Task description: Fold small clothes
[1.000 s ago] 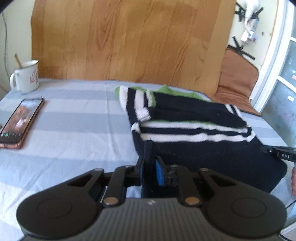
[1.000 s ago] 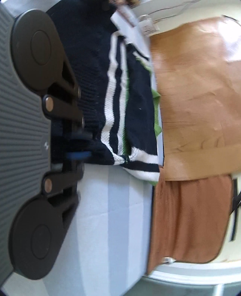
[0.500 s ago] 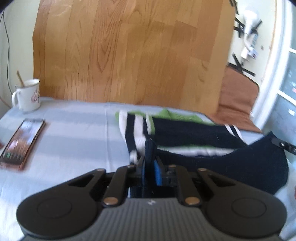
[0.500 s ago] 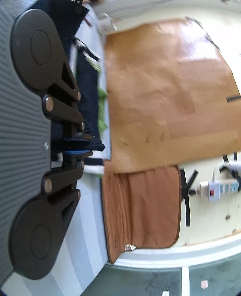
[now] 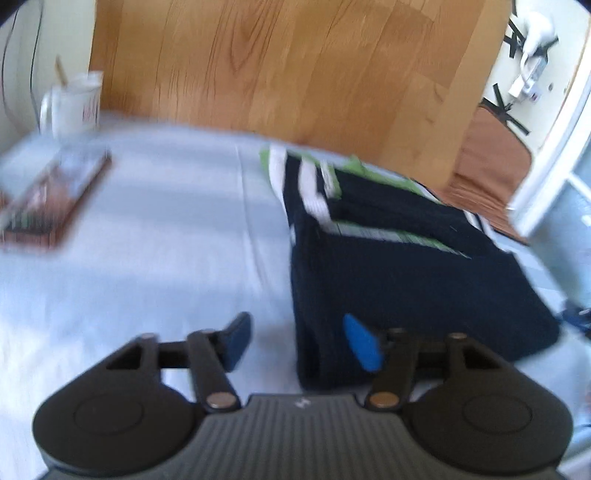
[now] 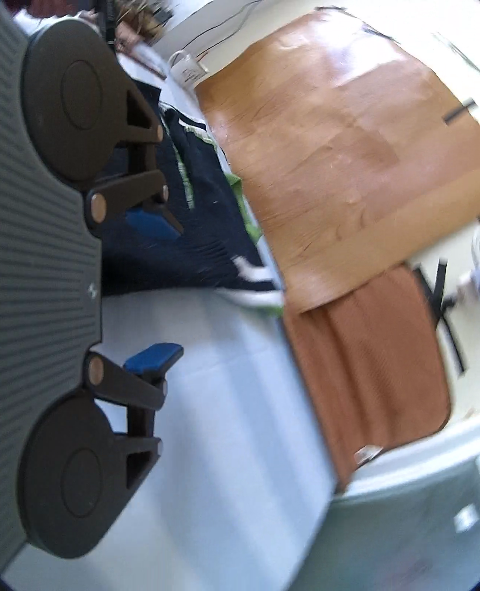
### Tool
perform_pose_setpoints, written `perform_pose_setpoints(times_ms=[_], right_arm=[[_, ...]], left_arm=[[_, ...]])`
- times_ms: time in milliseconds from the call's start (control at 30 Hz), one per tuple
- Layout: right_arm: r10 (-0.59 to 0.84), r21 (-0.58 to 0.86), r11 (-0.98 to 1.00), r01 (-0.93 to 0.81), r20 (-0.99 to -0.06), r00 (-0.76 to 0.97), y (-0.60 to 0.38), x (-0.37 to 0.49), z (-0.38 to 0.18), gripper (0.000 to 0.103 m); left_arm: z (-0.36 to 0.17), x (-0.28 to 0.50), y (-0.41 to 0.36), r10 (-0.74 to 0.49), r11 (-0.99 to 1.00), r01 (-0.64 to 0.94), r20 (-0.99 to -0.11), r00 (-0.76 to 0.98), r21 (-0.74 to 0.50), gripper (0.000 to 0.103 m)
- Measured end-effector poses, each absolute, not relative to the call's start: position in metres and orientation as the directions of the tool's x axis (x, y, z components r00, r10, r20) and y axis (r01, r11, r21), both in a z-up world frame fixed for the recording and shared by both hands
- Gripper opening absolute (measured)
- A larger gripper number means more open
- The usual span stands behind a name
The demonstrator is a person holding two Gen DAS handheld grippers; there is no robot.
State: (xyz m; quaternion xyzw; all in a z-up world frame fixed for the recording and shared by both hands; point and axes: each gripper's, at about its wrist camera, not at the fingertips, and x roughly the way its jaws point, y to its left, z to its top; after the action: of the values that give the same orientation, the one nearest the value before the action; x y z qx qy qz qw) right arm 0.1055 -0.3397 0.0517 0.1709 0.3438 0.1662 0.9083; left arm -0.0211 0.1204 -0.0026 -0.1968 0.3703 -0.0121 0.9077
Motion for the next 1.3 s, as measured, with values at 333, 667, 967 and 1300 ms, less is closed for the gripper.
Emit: perform_pose_setpoints(times_ms=[333, 667, 967, 1300], right_arm=[[0.443, 0.429, 0.886, -0.176, -0.669, 0.597, -0.286, 0.098, 0.034, 0.023], [0.44, 0.384, 0.894, -0.229, -0.663, 0.606, -0.304, 0.041, 0.082, 0.019], [0.301, 0.295, 0.948, -0.122, -0.696, 0.652, -0.336, 0.05, 0.077, 0.046], [0.376, 0.195, 0.922, -0.336, -0.662, 0.648, -0.256, 0.202, 0.108, 0.045]], left_arm=[[-0.016, -0.01, 0.103, -0.213, 0.873, -0.178, -0.683, 0.698, -0.454, 0.02], [0.009, -0.046, 0.111, -0.268, 0.886, -0.121, -0.708, 0.654, -0.447, 0.016], [0.011, -0.056, 0.122, -0.164, 0.935, -0.127, -0.719, 0.675, -0.332, 0.029], [0.073, 0.087, 0.095, -0.024, 0.994, -0.049, -0.658, 0.752, -0.093, 0.054]])
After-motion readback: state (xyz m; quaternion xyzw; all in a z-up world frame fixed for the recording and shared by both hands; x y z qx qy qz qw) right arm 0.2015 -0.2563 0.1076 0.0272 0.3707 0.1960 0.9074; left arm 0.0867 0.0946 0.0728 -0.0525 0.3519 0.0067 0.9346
